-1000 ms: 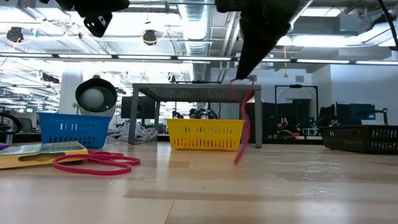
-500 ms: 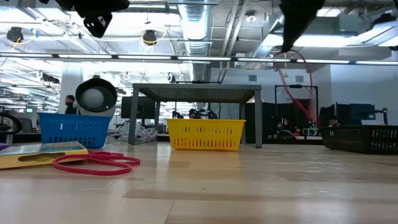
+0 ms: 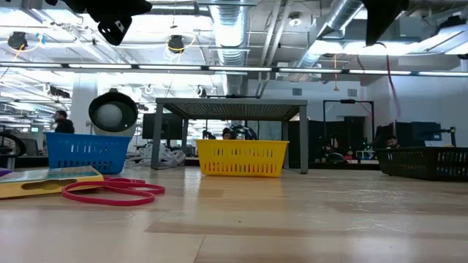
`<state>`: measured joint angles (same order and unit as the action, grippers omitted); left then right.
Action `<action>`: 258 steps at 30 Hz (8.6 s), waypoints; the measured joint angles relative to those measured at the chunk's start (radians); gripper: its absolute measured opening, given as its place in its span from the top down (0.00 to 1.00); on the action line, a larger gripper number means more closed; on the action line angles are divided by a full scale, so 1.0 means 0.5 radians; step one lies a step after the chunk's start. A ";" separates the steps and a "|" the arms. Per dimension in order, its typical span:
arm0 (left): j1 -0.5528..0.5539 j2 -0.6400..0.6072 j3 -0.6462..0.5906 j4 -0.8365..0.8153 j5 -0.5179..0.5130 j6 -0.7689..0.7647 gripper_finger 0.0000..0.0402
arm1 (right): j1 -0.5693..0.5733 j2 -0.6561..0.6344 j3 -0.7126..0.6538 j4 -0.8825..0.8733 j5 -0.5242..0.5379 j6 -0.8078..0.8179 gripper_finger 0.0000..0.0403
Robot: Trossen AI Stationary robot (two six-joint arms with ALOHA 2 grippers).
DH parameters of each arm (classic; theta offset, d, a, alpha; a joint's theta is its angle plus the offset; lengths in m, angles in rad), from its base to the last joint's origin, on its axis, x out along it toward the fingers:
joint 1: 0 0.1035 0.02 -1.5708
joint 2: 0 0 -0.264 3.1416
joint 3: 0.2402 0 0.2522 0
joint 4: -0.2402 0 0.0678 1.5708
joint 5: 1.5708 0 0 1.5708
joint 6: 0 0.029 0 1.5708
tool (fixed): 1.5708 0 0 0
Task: Pick & Place Office Desk Supplies
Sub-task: Put the red rubber band into the black bin
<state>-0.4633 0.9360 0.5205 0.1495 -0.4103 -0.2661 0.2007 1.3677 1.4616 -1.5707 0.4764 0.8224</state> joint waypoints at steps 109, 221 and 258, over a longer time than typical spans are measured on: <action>0.084 1.265 0.740 -0.912 0.888 -0.299 0.70 | 0.017 0.366 -0.970 2.503 -0.794 -0.775 0.81; 0.274 0.895 0.958 -0.359 0.102 0.265 0.99 | 0.016 0.509 -0.490 2.891 -0.898 -1.200 1.00; 0.229 0.475 0.960 -0.836 0.188 0.079 0.72 | -0.267 -0.334 -0.488 1.093 -0.321 -0.776 1.00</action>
<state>-0.3487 1.1733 1.0004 -0.2685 -0.3165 -0.2263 0.0673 1.2008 1.2175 -1.0244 0.3157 0.4342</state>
